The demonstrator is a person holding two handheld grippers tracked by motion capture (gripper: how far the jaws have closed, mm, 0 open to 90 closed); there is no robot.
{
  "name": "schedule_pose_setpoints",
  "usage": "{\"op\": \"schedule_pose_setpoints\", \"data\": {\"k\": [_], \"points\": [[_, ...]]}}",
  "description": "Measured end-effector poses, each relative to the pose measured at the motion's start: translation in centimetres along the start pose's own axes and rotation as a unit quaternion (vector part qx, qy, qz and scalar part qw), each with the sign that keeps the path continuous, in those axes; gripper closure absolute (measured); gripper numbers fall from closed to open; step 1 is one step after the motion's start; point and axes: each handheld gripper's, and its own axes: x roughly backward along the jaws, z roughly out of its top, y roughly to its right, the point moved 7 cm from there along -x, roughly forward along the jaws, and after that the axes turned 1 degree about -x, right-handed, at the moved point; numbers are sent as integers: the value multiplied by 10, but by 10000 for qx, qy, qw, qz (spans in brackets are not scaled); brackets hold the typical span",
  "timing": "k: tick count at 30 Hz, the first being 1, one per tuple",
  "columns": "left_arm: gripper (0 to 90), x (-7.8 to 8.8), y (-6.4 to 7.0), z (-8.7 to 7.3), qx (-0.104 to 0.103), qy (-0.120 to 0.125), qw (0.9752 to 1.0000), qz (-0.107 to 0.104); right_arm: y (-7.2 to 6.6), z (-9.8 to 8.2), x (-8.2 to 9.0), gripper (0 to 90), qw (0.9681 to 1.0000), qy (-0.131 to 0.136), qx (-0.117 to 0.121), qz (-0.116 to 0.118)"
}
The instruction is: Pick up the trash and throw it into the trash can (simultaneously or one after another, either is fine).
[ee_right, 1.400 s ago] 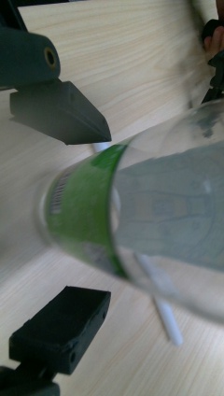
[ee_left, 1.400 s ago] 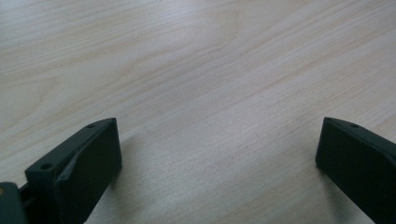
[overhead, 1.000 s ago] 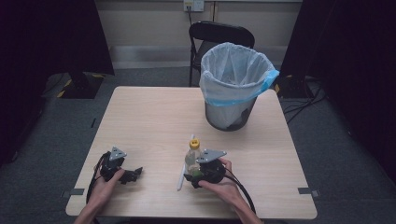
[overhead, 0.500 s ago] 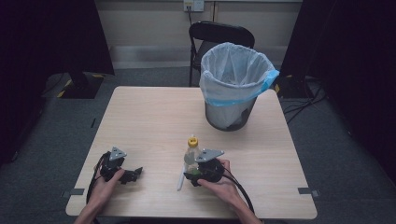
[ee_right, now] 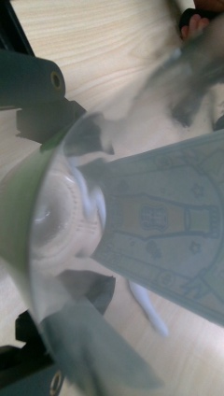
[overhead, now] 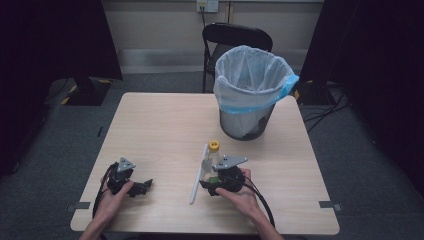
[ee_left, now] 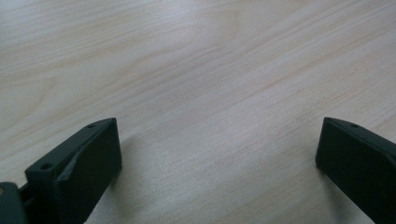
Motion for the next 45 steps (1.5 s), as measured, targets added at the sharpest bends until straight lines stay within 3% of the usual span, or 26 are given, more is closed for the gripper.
{"op": "schedule_pose_setpoints", "data": {"k": [32,45], "points": [[0,0,0,0,-23,-18,10000,0,8,33,30,278,9996,267,-68,8],[0,0,0,0,23,14,10000,0,14,57,49,277,9988,494,14,-31]]}}
